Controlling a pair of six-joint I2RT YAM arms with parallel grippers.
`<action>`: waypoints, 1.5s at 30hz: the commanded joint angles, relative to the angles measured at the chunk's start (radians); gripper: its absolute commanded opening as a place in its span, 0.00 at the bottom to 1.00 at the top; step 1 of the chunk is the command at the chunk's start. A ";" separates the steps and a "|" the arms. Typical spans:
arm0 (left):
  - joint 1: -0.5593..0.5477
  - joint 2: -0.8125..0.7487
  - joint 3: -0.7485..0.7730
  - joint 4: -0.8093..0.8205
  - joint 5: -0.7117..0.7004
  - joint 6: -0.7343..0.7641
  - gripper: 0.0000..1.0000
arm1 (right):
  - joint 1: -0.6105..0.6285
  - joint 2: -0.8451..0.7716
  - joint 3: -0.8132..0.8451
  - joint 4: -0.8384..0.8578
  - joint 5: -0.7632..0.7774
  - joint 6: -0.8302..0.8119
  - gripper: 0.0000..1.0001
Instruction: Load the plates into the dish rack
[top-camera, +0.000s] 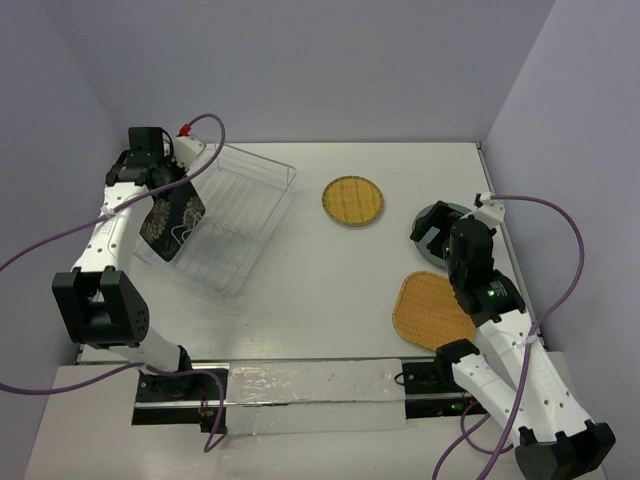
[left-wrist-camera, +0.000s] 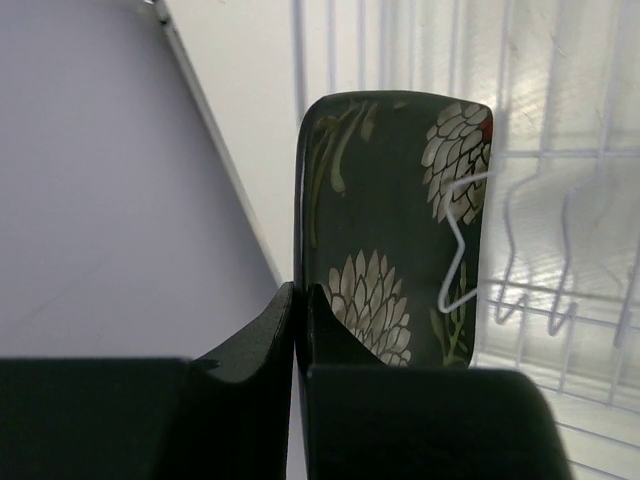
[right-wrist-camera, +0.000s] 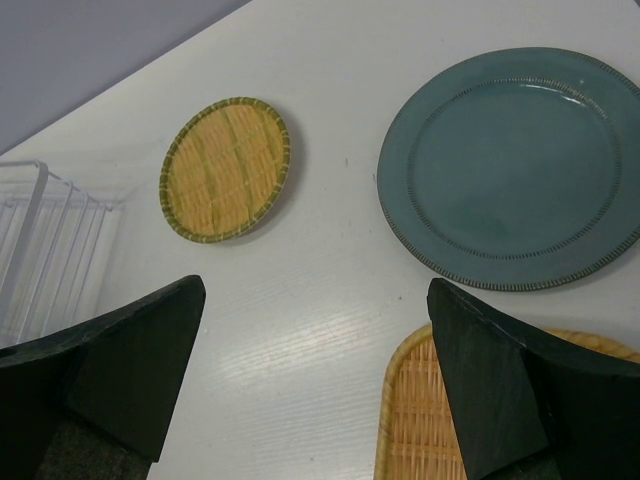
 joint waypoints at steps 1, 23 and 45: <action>-0.015 -0.036 -0.017 0.112 0.000 0.011 0.06 | -0.008 -0.010 0.015 0.012 0.033 0.006 1.00; -0.050 0.006 0.399 0.153 -0.218 -0.356 0.99 | -0.008 0.032 0.048 0.013 0.024 -0.014 1.00; -0.527 0.294 0.496 0.253 0.318 -1.118 0.99 | -0.103 0.796 0.362 0.162 -0.378 0.026 1.00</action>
